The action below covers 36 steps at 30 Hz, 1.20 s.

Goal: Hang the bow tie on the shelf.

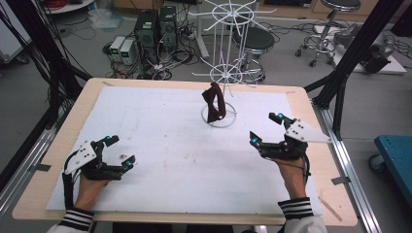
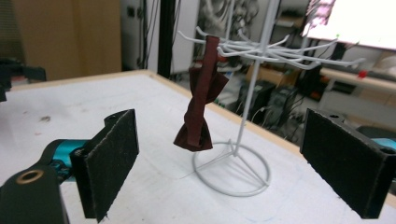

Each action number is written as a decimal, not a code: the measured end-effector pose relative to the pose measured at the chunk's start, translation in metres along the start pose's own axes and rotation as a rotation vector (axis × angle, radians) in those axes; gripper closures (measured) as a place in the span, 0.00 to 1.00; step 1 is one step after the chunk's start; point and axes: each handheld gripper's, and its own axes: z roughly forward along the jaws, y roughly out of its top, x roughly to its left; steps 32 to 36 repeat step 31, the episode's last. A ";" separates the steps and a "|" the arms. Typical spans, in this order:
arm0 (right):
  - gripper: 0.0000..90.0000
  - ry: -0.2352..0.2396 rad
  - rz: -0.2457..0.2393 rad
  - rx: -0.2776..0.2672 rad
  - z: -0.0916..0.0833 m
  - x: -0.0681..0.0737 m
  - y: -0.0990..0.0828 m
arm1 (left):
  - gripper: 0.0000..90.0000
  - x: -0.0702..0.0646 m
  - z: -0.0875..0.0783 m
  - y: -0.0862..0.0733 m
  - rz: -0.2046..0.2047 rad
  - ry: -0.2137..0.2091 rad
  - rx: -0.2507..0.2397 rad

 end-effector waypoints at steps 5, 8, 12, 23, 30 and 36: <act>0.12 -0.049 0.029 -0.031 -0.019 0.002 -0.028 | 0.02 0.000 -0.001 -0.003 0.000 0.011 -0.009; 0.12 -0.087 0.031 -0.081 -0.029 0.003 -0.046 | 0.02 0.000 -0.003 -0.004 0.007 0.019 -0.015; 0.12 -0.120 0.025 -0.104 -0.036 0.007 -0.071 | 0.02 -0.001 -0.005 -0.005 0.023 0.021 -0.024; 0.12 -0.169 0.056 -0.089 -0.033 0.010 -0.111 | 0.02 -0.003 -0.008 -0.006 0.046 0.031 -0.043; 0.12 -0.166 0.041 -0.089 -0.032 0.011 -0.111 | 0.02 -0.002 -0.009 -0.007 0.026 0.044 -0.057; 0.12 -0.163 0.052 -0.081 -0.033 0.012 -0.111 | 0.02 -0.002 -0.009 -0.007 0.025 0.045 -0.061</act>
